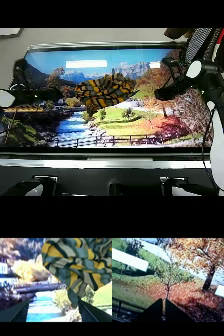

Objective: Fold the clothes and pants, and hang the long-sleeved shirts on hangers.

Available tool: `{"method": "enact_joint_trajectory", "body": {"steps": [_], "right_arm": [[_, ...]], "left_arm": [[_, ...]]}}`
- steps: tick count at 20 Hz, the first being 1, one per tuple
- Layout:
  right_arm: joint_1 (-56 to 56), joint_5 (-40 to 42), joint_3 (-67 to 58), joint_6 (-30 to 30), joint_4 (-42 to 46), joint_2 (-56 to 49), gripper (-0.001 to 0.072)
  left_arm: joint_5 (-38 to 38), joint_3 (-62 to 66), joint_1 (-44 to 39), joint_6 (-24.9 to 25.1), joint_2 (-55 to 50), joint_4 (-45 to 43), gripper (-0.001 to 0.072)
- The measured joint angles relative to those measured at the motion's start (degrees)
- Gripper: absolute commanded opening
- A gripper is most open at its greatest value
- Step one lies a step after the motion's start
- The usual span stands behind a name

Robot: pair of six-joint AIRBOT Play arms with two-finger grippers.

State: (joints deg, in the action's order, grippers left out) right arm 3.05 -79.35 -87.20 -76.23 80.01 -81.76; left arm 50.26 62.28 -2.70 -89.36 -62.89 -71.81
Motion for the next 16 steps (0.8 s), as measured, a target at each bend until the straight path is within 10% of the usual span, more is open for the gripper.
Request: {"method": "enact_joint_trajectory", "body": {"steps": [12,13,15,16], "right_arm": [[0.00,0.28,0.00,0.00,-0.02,0.00,0.0098],[0.00,0.35,0.00,-0.02,-0.02,0.00,0.0129],[0.00,0.92,0.02,-1.05,-0.13,0.00,0.0436],[0.00,1.44,0.02,-2.36,-0.28,-0.07,0.0447]], "left_arm": [[-9.20,-4.55,-0.24,18.23,-26.45,43.17,0.0720],[-9.88,-4.55,-0.42,19.08,-27.76,45.48,0.0702],[-11.13,-4.59,-0.96,20.35,-29.81,48.65,0.0449],[-11.96,-4.59,-1.25,20.87,-30.58,49.90,0.0392]]}}
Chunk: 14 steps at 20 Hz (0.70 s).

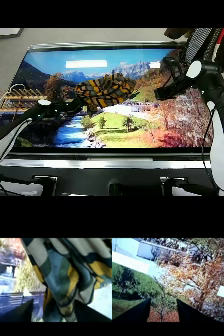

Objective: Fold the clothes and pants, and hang the long-sleeved shirts on hangers.

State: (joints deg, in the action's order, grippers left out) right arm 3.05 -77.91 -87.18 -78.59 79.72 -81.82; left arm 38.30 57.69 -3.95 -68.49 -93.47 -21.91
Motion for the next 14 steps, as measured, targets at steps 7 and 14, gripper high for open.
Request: {"method": "enact_joint_trajectory", "body": {"steps": [7,14], "right_arm": [[0.00,6.32,0.04,-9.49,-7.56,-6.12,0.0501],[0.02,15.17,0.04,-8.79,-28.55,-18.49,0.0614]], "left_arm": [[-4.37,0.00,-0.72,1.03,-1.79,5.09,0.0351],[-5.97,0.00,-0.76,1.25,-1.95,6.36,0.0029]]}}
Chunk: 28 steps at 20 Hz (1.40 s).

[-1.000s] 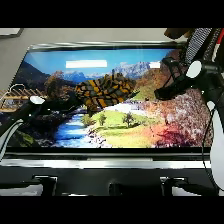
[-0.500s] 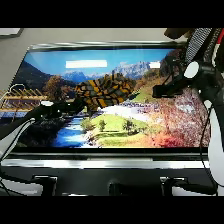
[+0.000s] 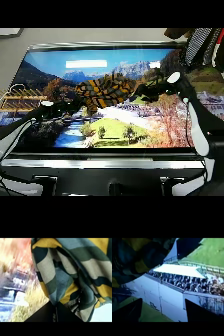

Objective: Fold the clothes and pants, and hang the long-sleeved shirts on hangers.

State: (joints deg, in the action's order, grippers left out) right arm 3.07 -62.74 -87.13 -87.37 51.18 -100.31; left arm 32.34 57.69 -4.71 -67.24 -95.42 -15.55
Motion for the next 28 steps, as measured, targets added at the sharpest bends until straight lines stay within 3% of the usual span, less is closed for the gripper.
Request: {"method": "enact_joint_trajectory", "body": {"steps": [4,9,13,14,16,22,28], "right_arm": [[0.09,3.15,0.00,2.95,-10.58,-6.56,0.0613],[1.88,6.84,0.00,5.03,-17.31,-10.75,0.0607],[4.52,11.08,0.00,5.22,-18.71,-11.74,0.0503],[5.07,11.91,0.00,5.18,-18.84,-11.85,0.0403],[5.84,13.57,0.00,4.15,-18.62,-12.00,0.0037],[5.79,14.34,0.02,2.43,-15.04,-8.22,0.0036],[2.47,11.80,-0.76,-0.92,-5.49,9.68,0.0037]], "left_arm": [[-0.20,0.00,0.00,-0.02,0.00,0.11,0.0029],[-0.68,0.00,0.00,-0.02,0.00,0.17,0.0029],[-0.83,0.00,0.00,-0.02,0.02,0.20,0.0029],[-0.85,0.00,0.00,-0.02,0.02,0.20,0.0029],[-0.85,0.00,0.00,-0.04,0.02,0.20,0.0029],[1.53,1.07,1.86,-0.15,2.45,-0.98,0.0025],[11.45,11.82,4.98,-3.96,11.65,-11.43,0.0024]]}}
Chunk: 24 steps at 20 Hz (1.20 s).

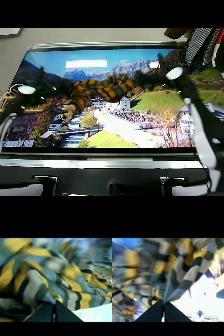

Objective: Fold the clothes and pants, and hang the long-sleeved shirts on hangers.

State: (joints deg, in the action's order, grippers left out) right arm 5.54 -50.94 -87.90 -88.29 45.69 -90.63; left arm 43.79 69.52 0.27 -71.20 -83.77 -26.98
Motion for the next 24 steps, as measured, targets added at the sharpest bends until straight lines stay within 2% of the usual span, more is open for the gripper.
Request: {"method": "enact_joint_trajectory", "body": {"steps": [6,9,13,15,20,24], "right_arm": [[-1.22,-6.95,-7.61,-3.89,11.98,20.94,0.0037],[-1.36,-10.43,-11.98,-6.45,18.49,31.10,0.0038],[-1.38,-12.85,-14.45,-8.52,22.99,44.00,0.0038],[-1.38,-13.90,-14.86,-10.88,23.87,49.13,0.0038],[-1.38,-14.95,-15.19,-19.69,25.07,54.31,0.0038],[-1.38,-15.47,-15.21,-26.08,25.44,48.68,0.0038]], "left_arm": [[8.22,13.84,0.70,-2.82,14.25,-9.62,0.0026],[9.33,16.92,1.22,-3.21,23.26,-11.37,0.0027],[9.90,18.23,1.79,-3.48,34.84,-13.07,0.0026],[9.94,18.47,1.95,-5.75,39.95,-15.69,0.0026],[9.60,18.60,2.10,-17.25,47.10,-27.26,0.0027],[11.08,17.20,2.10,-21.62,43.56,-30.69,0.0027]]}}
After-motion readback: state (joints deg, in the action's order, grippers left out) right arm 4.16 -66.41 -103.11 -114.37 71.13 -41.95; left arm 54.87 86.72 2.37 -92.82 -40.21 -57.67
